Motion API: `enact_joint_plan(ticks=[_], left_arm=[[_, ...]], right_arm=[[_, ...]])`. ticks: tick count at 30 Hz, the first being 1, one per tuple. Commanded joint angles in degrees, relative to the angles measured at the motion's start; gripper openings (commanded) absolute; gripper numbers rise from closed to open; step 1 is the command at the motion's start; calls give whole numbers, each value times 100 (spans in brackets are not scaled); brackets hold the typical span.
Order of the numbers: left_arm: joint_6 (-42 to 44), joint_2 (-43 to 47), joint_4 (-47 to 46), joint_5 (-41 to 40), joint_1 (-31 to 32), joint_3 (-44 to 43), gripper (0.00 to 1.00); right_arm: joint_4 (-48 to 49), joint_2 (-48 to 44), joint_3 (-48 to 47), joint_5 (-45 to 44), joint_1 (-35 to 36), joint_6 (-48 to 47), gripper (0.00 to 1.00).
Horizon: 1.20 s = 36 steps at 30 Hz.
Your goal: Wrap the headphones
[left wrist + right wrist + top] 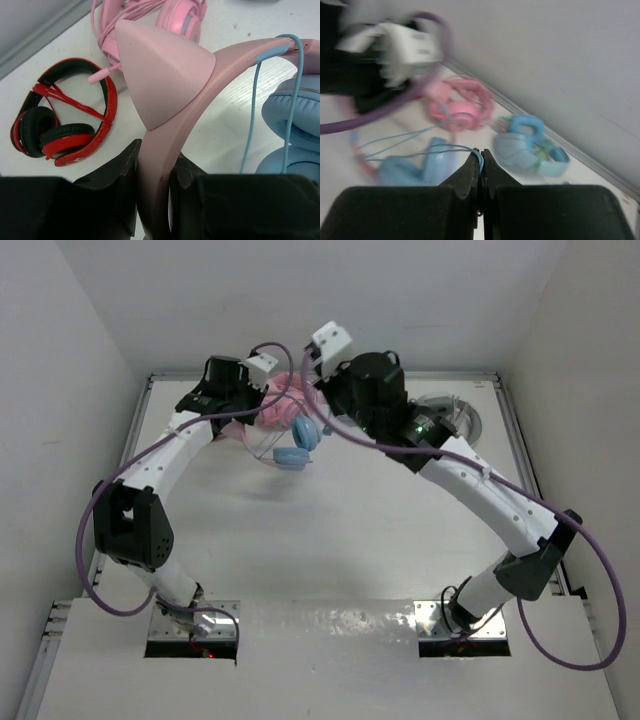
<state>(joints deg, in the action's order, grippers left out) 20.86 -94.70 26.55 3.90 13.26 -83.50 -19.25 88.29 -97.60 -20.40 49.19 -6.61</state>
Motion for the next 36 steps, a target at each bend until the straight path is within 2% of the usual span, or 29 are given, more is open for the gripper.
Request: enact_joint_plan(ticks=[1,7,14,22,27,32,36], left_arm=[[163,601,-89,383,124,-96,0],[690,830,543,550,739,-87,0],[516,1050,834,857,1056,-174,0],[287,1181,1238,1244,1056,-658,0],[287,1190,1371,1394,1232,-720,0],[304,1181,1424,1403,1302,-746,0],[357,1146,1476,1403,1373,-781,0]], right_arm=[[202,-5,4,-52,-848,379,0],[439,21,189,212,-1868,826,0],[562,-22,750,511,-2562,1188,0],[1019,-295,1594,704,-2985,1575,0],[1002,-146,1674,1283,-3029,1514,0],[1089,-128,1701,1048,-3029,1505,0],[870,47,1210,1038,-3029,1408,0]])
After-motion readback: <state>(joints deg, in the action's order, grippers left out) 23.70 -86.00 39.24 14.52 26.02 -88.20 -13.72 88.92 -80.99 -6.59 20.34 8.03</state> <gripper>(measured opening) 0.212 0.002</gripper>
